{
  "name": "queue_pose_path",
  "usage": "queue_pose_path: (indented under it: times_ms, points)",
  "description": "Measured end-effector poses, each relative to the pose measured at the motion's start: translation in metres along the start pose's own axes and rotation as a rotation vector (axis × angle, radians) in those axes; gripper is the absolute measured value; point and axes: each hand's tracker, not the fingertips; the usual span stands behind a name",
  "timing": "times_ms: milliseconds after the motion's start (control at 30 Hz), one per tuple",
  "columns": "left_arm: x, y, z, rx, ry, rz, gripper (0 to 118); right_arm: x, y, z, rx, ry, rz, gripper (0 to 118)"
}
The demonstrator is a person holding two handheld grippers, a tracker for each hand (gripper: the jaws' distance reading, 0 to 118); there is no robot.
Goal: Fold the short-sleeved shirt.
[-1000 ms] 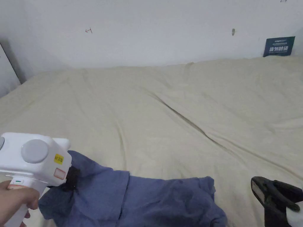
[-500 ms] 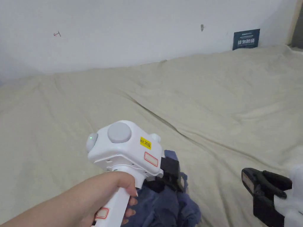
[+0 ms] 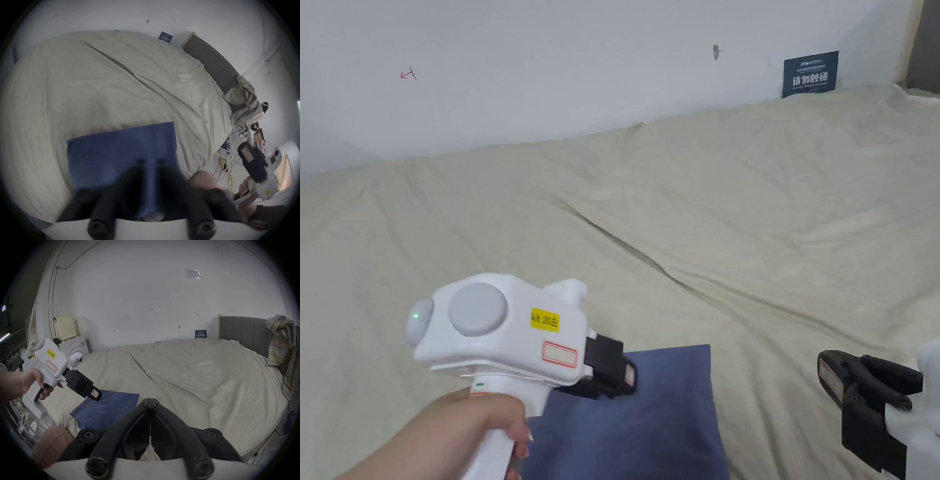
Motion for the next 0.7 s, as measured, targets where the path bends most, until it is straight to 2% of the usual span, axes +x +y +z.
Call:
queue_pose_path:
  times_ms: [200, 267, 333, 433, 533, 633, 700]
  points:
    - [0.031, -0.008, -0.07, -0.067, -0.016, -0.048, 0, -0.002, 0.0, 0.002, -0.01, 0.004, -0.005, 0]
    - [0.044, -0.014, -0.098, -0.101, 0.018, -0.09, 0, -0.004, 0.003, 0.005, -0.013, -0.003, -0.001, 0]
    - [0.046, -0.017, -0.119, -0.109, 0.021, -0.071, 0, -0.004, 0.005, 0.008, -0.004, 0.001, 0.011, 0]
    - [0.043, -0.015, -0.114, -0.016, -0.083, 0.022, 0, -0.005, 0.008, 0.01, 0.001, 0.007, 0.008, 0]
    - [0.036, -0.025, -0.086, 0.159, -0.178, 0.07, 0, -0.004, 0.011, 0.01, 0.001, 0.038, -0.038, 0]
    - [0.033, -0.046, -0.027, 0.444, -0.105, -0.006, 0, -0.005, 0.016, 0.015, 0.017, 0.057, -0.064, 0]
    - [0.03, -0.066, 0.017, 0.651, 0.024, -0.06, 0, -0.008, 0.021, 0.022, 0.054, 0.063, -0.062, 0]
